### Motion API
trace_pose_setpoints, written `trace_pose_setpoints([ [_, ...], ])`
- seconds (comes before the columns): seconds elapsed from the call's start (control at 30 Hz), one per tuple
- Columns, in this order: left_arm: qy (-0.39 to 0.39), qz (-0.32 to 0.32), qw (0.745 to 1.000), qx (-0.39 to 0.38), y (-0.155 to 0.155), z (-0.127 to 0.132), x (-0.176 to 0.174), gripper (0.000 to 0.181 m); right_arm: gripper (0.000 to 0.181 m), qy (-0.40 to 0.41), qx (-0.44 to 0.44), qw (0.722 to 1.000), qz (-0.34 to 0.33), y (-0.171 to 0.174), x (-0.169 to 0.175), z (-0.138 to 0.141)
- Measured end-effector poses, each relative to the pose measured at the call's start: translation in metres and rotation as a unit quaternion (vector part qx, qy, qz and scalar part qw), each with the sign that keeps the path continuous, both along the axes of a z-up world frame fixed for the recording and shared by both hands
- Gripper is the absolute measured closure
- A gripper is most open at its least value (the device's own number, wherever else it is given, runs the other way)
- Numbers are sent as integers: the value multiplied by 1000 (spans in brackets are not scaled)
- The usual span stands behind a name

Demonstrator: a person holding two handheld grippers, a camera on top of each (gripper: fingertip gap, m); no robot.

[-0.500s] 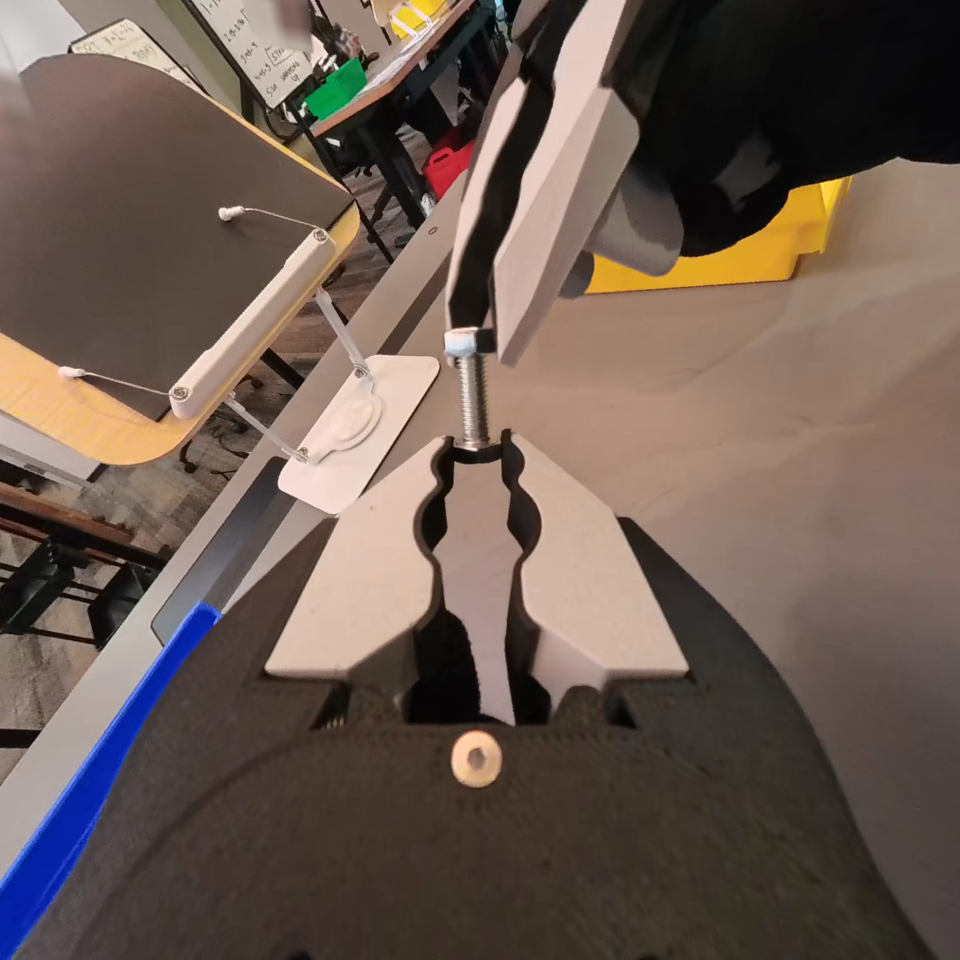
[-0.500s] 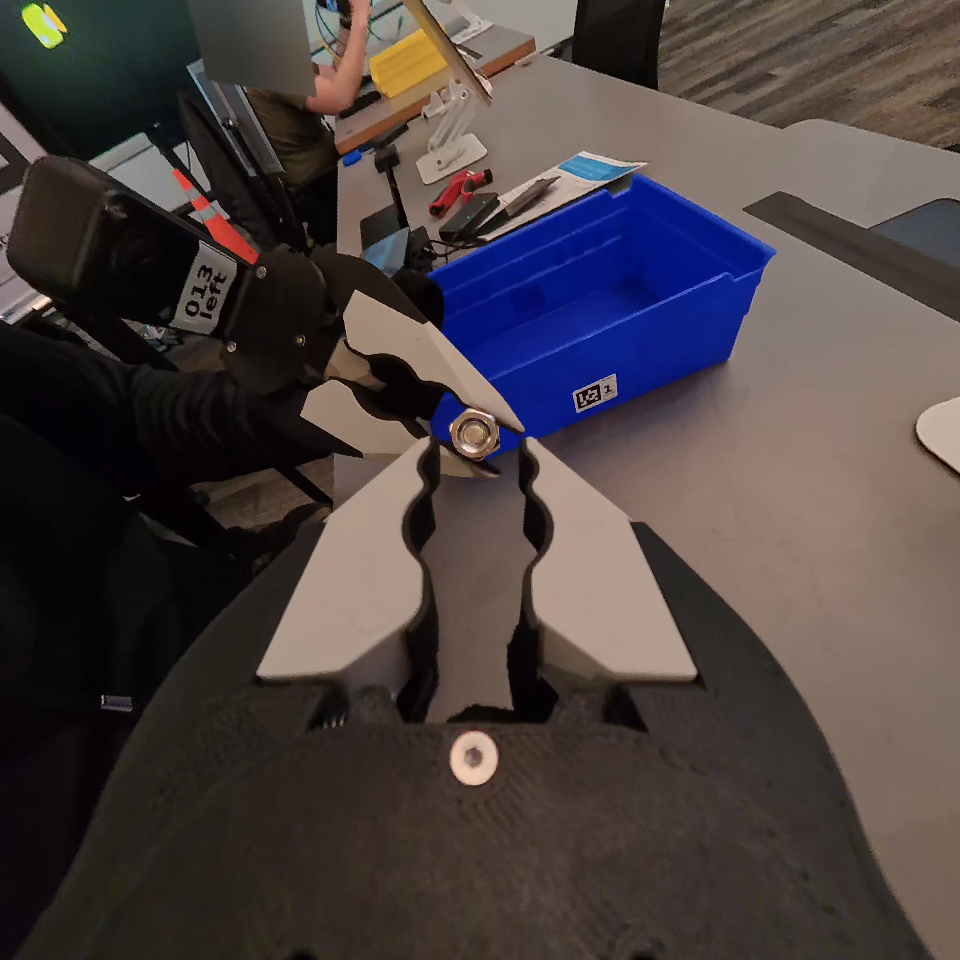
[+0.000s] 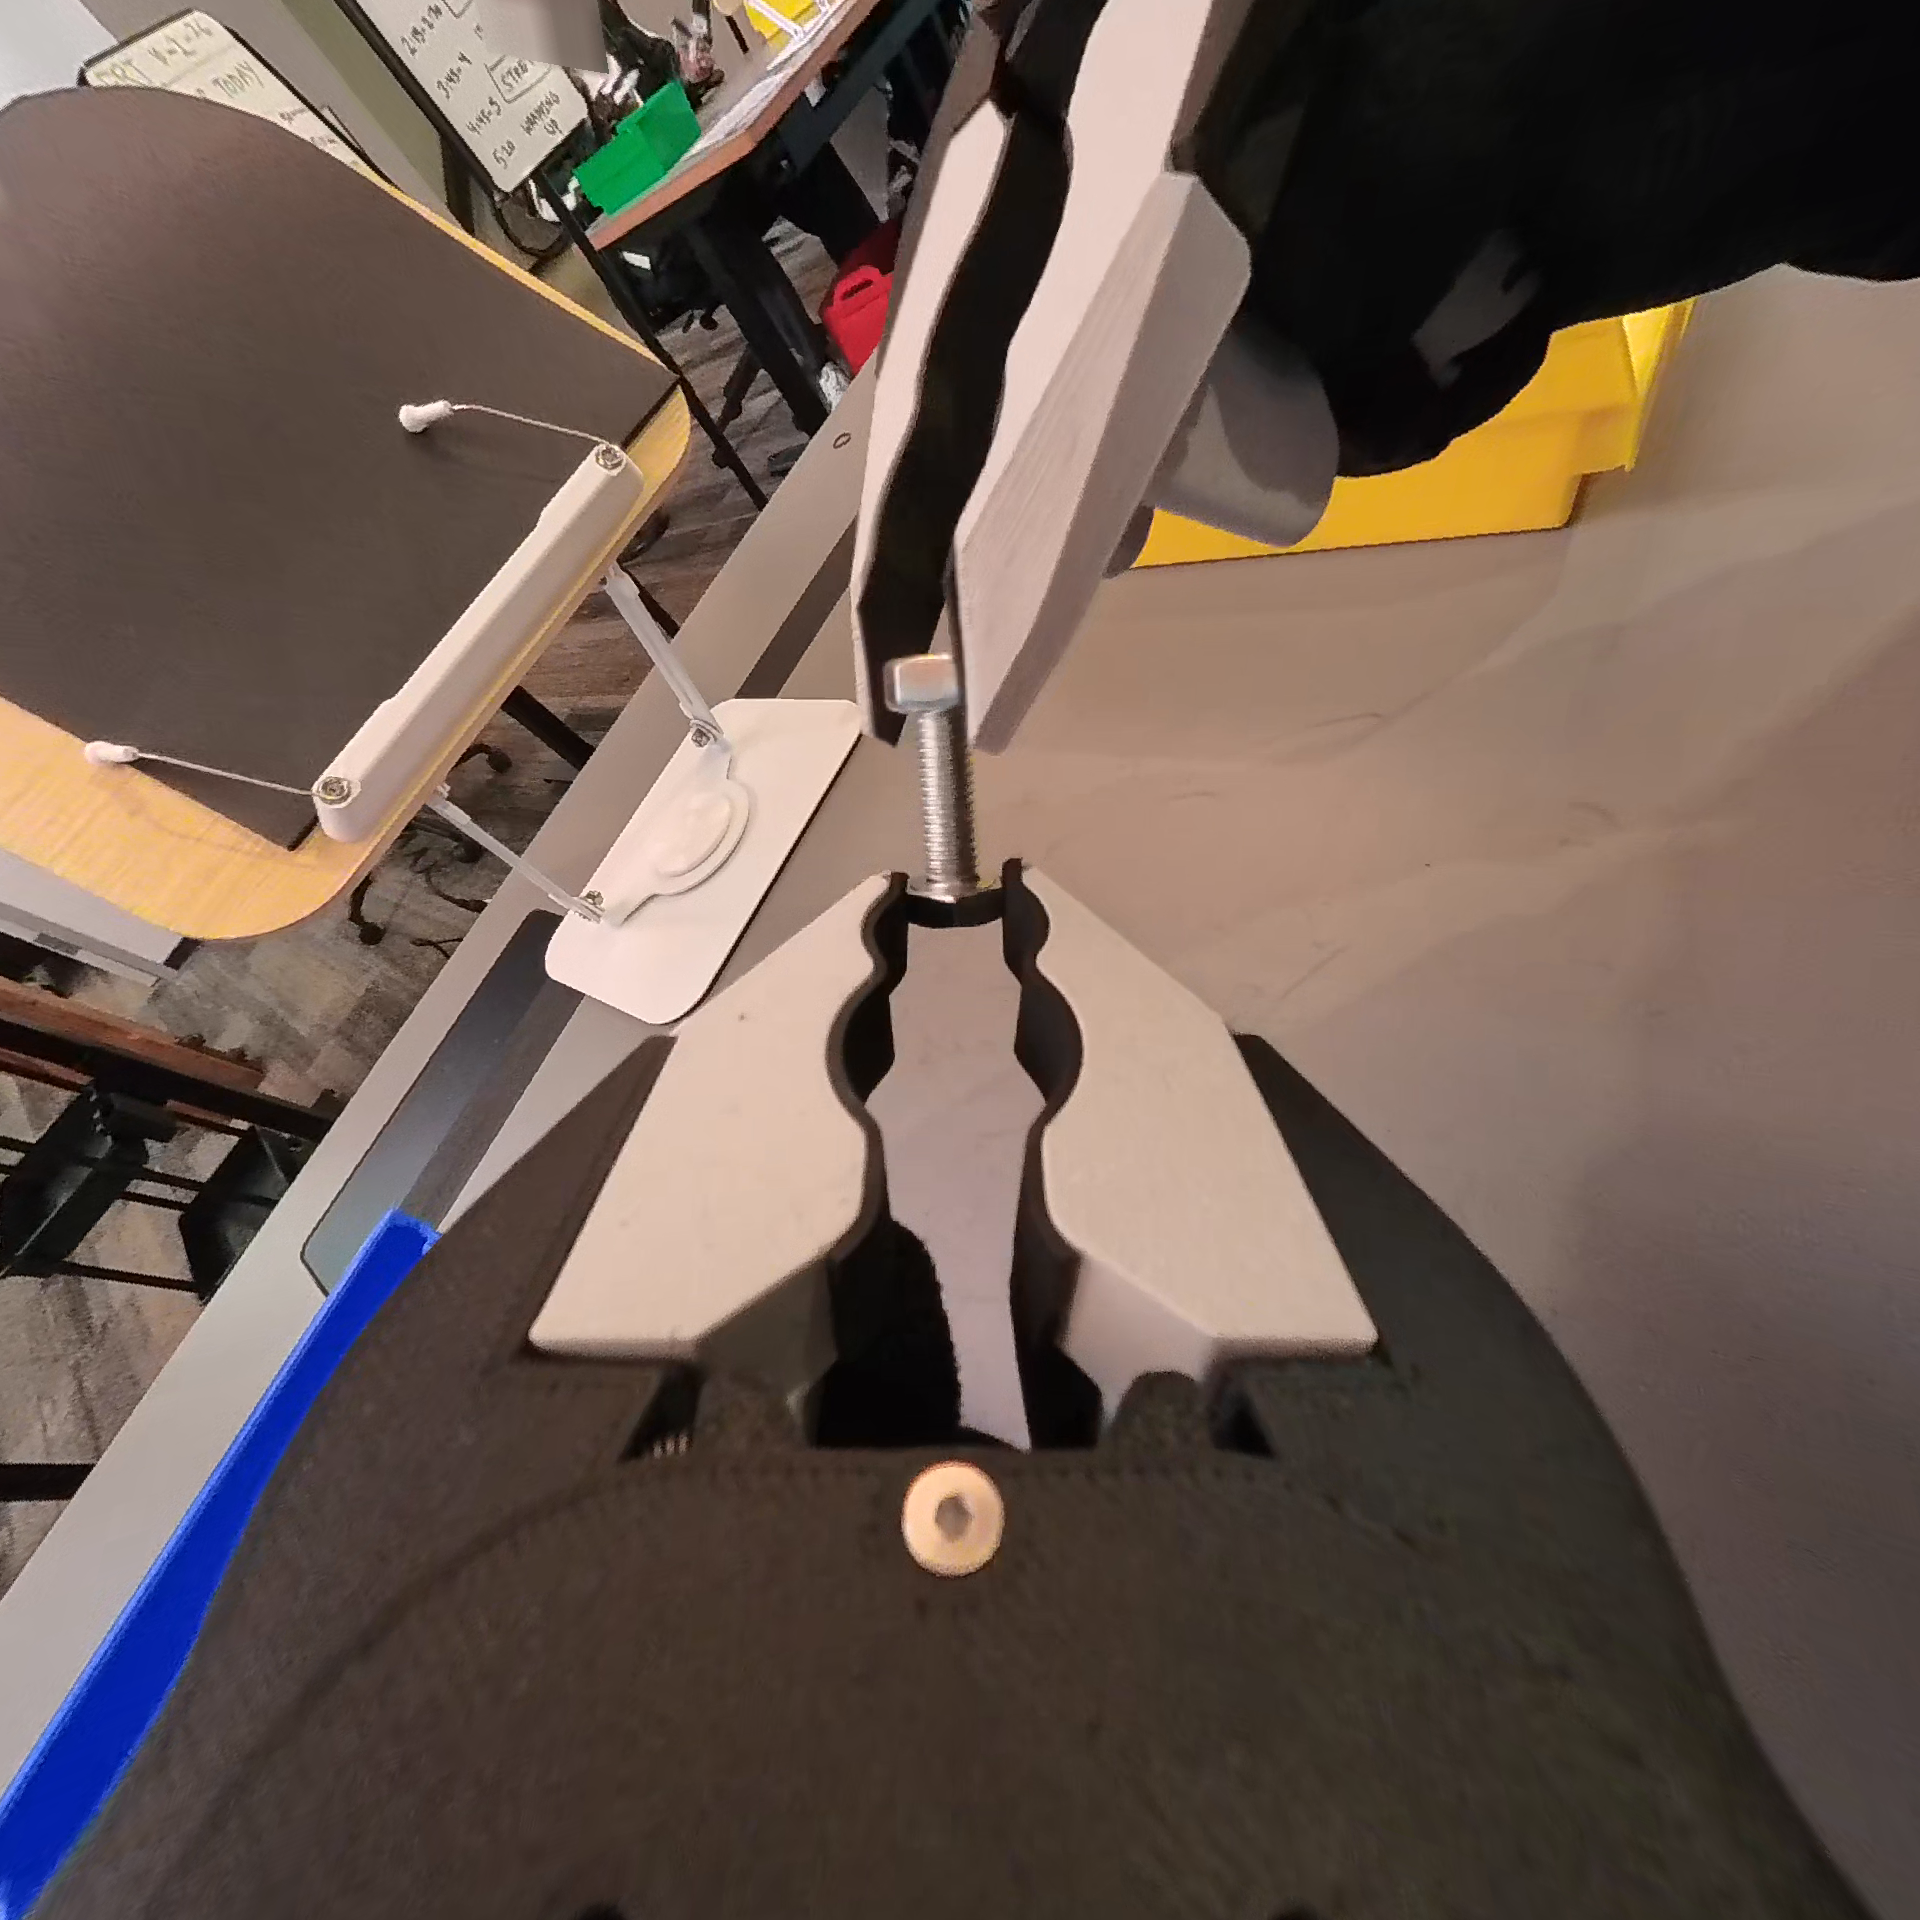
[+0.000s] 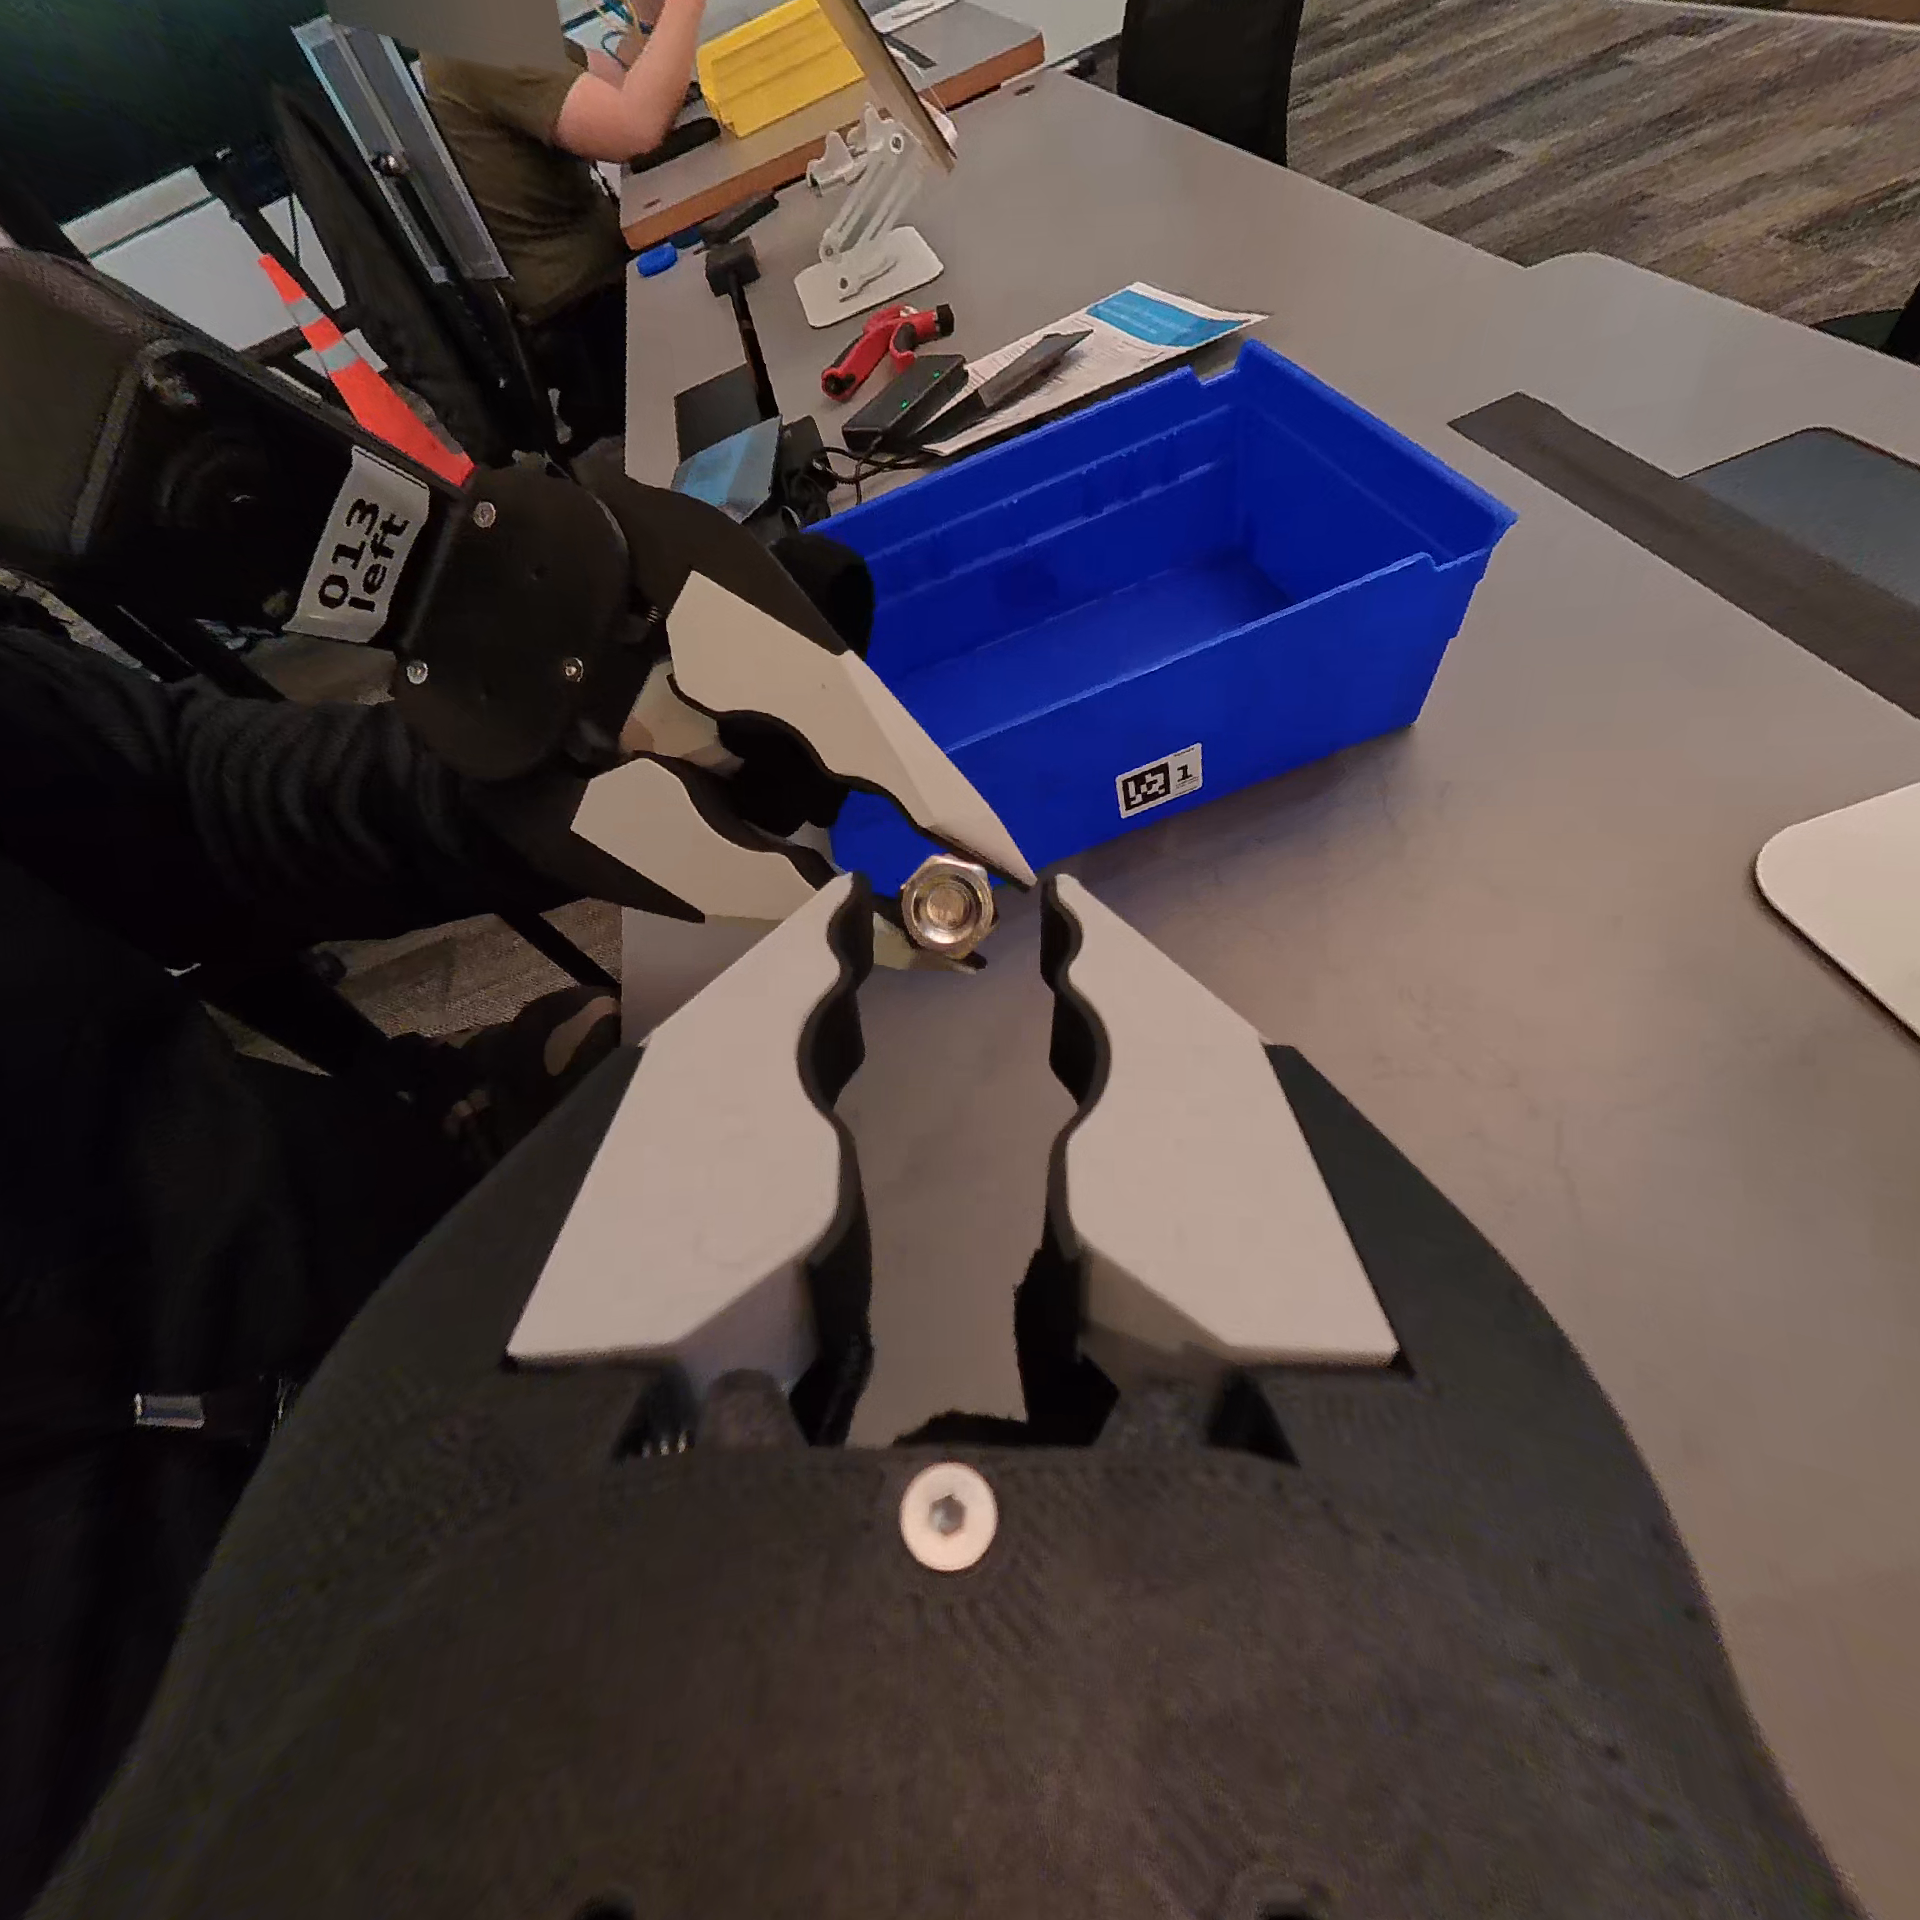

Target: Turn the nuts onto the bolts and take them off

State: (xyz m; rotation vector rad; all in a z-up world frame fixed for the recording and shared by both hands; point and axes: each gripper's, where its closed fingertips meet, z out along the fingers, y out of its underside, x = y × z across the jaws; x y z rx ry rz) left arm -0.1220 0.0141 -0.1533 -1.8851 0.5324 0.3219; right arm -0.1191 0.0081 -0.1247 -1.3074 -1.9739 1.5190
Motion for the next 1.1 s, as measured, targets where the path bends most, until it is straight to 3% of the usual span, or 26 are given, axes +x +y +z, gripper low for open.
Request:
trace_pose_setpoints([
  [0.1, 6, -1, 1000, -4, 0, -1, 1, 165, 164, -7, 8, 1000, 7, -3, 1, -3],
  [0.33, -14, -34, 999, -35, -5, -4, 7, 165, 165, -11, 52, 998, 30, -5, 6, -7],
  [0.53, -125, -118, 980, -101, -21, -2, 19, 165, 165, -9, 187, 975, 119, -18, 16, -8],
  [0.7, -208, -156, 956, -135, -31, -1, 29, 165, 166, 21, 370, 908, 198, -23, 21, -8],
  [0.87, -310, -176, 923, -142, -34, 3, 32, 165, 165, 84, 583, 783, 198, -14, 17, -9],
  [0.97, -368, -198, 897, -142, -36, 7, 35, 165, 165, 127, 665, 714, 180, -14, 15, -4],
  [1.03, -387, -204, 889, -135, -36, 9, 36, 165, 165, 139, 676, 705, 166, -13, 15, 0],
  [1.1, -402, -207, 884, -122, -35, 14, 34, 165, 165, 141, 660, 724, 146, -12, 15, 5],
])
